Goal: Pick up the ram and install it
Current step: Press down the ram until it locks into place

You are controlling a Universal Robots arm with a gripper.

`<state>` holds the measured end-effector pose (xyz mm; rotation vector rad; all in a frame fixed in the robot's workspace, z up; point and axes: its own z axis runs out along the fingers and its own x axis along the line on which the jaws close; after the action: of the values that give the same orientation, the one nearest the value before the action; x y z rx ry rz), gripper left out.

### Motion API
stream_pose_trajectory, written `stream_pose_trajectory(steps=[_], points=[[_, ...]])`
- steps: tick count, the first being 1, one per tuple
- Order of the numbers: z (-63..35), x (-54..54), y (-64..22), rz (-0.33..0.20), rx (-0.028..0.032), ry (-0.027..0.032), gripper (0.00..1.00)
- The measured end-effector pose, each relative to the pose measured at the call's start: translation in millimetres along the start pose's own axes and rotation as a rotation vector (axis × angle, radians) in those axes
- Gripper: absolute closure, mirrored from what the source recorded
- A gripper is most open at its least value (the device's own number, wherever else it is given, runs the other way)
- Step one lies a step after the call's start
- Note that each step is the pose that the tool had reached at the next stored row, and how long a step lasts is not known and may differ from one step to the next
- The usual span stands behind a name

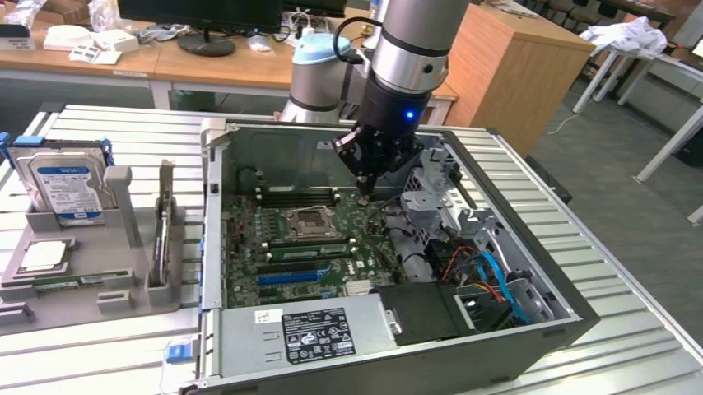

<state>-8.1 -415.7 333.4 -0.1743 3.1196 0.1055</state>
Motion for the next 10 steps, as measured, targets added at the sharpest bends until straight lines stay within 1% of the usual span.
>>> stream_pose_trajectory(steps=[10], points=[[0.0,0.0,0.0,0.182,0.0035,-0.0122,0.89]])
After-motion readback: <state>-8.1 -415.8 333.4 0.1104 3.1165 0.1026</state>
